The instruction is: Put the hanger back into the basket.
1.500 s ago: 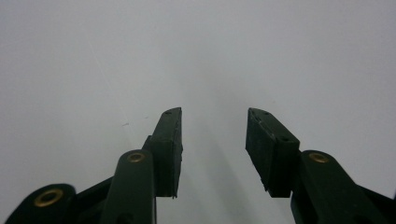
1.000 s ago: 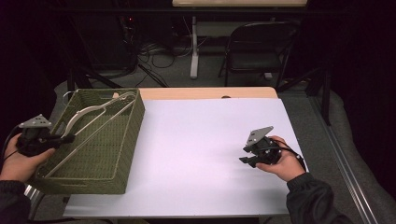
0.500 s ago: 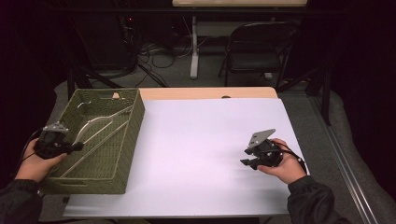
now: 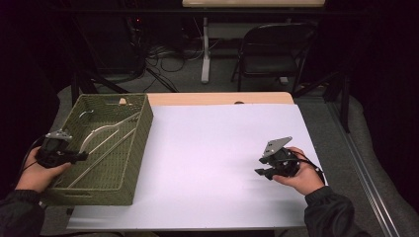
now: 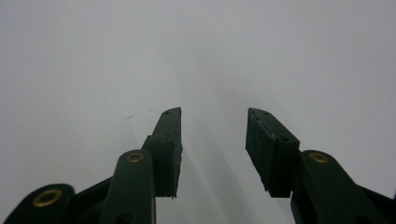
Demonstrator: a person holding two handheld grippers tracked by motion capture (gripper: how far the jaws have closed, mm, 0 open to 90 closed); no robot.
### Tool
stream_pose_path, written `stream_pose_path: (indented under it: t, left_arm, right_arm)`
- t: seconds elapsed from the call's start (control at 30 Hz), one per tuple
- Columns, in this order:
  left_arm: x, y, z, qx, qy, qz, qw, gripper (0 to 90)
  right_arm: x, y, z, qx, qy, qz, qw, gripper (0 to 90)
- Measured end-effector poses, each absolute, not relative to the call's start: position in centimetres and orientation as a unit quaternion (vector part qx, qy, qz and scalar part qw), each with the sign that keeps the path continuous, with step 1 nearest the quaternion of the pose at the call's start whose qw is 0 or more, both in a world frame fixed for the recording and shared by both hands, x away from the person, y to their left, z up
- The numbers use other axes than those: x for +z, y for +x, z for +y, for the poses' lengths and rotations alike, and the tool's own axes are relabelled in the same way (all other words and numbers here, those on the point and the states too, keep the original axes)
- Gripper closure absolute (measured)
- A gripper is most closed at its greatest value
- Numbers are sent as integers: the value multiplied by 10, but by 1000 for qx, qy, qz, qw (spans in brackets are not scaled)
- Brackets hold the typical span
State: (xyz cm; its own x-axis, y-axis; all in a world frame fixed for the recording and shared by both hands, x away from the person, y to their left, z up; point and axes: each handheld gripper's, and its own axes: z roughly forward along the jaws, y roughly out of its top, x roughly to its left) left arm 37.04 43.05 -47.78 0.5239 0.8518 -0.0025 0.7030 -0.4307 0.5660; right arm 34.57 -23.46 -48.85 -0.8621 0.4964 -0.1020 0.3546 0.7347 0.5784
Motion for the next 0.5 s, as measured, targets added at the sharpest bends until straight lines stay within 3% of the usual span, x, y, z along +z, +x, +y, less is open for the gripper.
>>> stream_pose_path:
  t: [0.17,0.5]
  left_arm:
    - [-468,364,435,178,816,470,287,451]
    - [-438,341,439,218,787,482,318,411]
  right_arm:
    - [-489,346,-235,291,233,919,126,554]
    - [-488,344,-236,293,237,917,130,542]
